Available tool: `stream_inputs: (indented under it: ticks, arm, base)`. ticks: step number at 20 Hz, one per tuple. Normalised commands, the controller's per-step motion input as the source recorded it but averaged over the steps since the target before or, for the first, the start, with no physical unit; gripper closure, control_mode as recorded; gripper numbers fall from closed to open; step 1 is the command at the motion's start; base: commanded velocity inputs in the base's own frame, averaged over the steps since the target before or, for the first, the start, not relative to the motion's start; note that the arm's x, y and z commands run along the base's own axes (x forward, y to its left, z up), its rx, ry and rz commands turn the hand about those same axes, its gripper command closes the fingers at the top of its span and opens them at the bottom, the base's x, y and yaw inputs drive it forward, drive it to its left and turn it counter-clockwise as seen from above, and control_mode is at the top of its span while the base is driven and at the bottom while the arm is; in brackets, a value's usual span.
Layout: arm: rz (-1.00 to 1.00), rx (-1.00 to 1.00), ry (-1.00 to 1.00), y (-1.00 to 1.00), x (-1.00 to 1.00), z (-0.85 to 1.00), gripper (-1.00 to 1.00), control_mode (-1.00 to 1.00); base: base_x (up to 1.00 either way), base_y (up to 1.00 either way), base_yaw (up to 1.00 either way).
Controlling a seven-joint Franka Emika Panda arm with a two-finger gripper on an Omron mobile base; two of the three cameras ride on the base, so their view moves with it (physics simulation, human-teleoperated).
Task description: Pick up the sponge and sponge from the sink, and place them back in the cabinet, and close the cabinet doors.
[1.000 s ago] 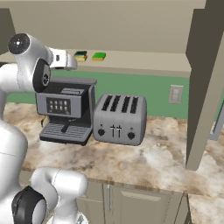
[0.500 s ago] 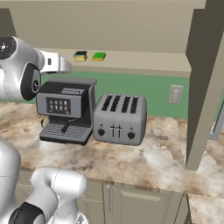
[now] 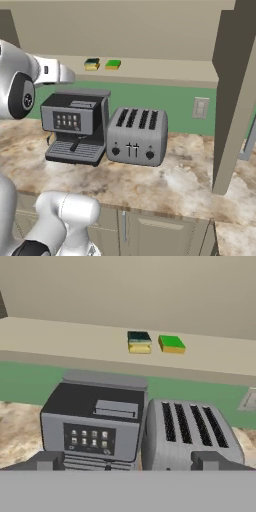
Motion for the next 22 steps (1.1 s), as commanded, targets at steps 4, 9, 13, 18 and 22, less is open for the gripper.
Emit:
stream_inputs:
  ticks: [4, 9, 13, 18, 22]
  arm:
    - [0.0, 0.0, 0.0, -0.08, -0.39, 0.11, -1.0, -1.0]
    - [0.0, 0.0, 0.0, -0.26, -0.42, 0.01, -1.0, -1.0]
    - [0.0, 0.0, 0.0, -0.39, -0.47, 0.0, -1.0, -1.0]
    - [0.01, 0.0, 0.0, -0.5, -0.49, 0.0, -1.0, -1.0]
    - [0.02, 0.0, -0.02, -0.54, -0.51, 0.0, -1.0, -1.0]
  base:
    - [0.0, 0.0, 0.0]
    - [0.0, 0.0, 0.0]
    - [0.0, 0.0, 0.0]
    - [0.0, 0.0, 0.0]
    - [0.0, 0.0, 0.0]
